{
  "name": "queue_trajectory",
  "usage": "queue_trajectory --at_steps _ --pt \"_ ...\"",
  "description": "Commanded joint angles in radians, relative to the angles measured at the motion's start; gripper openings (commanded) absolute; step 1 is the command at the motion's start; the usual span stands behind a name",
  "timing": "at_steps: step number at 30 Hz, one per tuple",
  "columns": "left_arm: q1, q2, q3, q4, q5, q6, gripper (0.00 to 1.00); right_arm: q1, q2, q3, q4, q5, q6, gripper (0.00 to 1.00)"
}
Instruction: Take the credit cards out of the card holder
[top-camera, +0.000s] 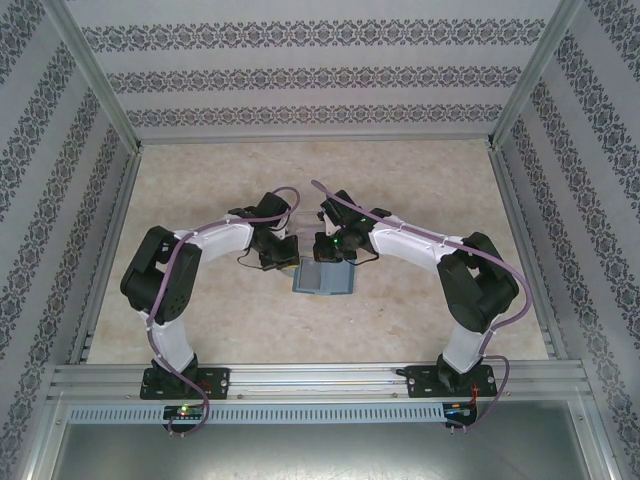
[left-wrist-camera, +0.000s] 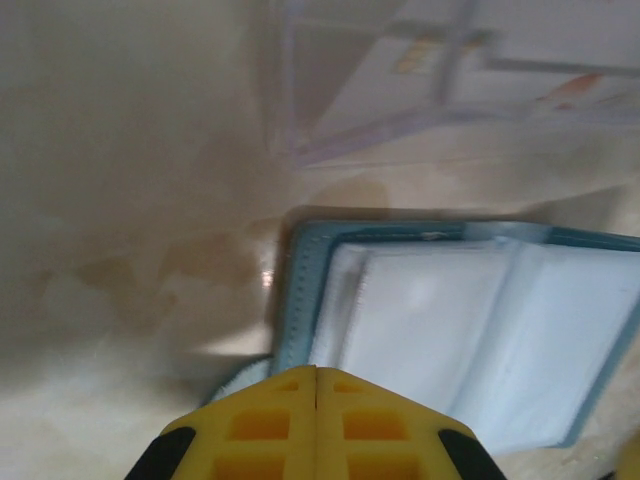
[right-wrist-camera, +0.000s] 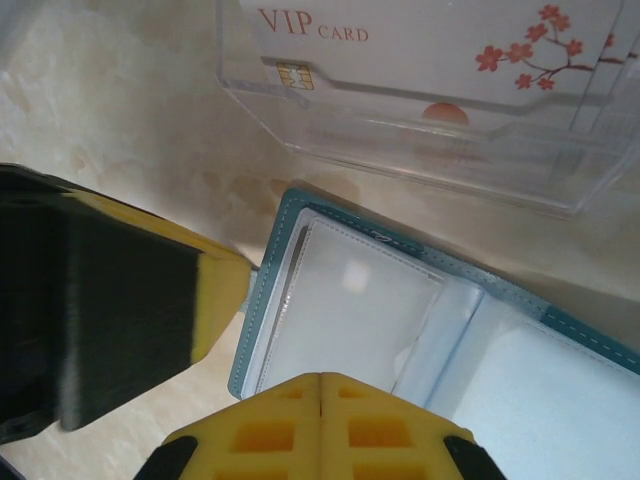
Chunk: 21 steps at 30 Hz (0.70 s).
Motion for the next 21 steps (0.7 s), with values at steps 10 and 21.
queue_trajectory --at_steps 10,21 --pt "-0.016 0.005 -0.073 -0.017 0.016 0.04 0.0 0.008 -0.01 -0.023 0.021 -0.05 0.058 0.01" --pt "-0.02 -0.033 -0.129 0.008 0.028 0.014 0.0 0.05 0.089 -0.002 0.103 -0.143 0.163 0.05"
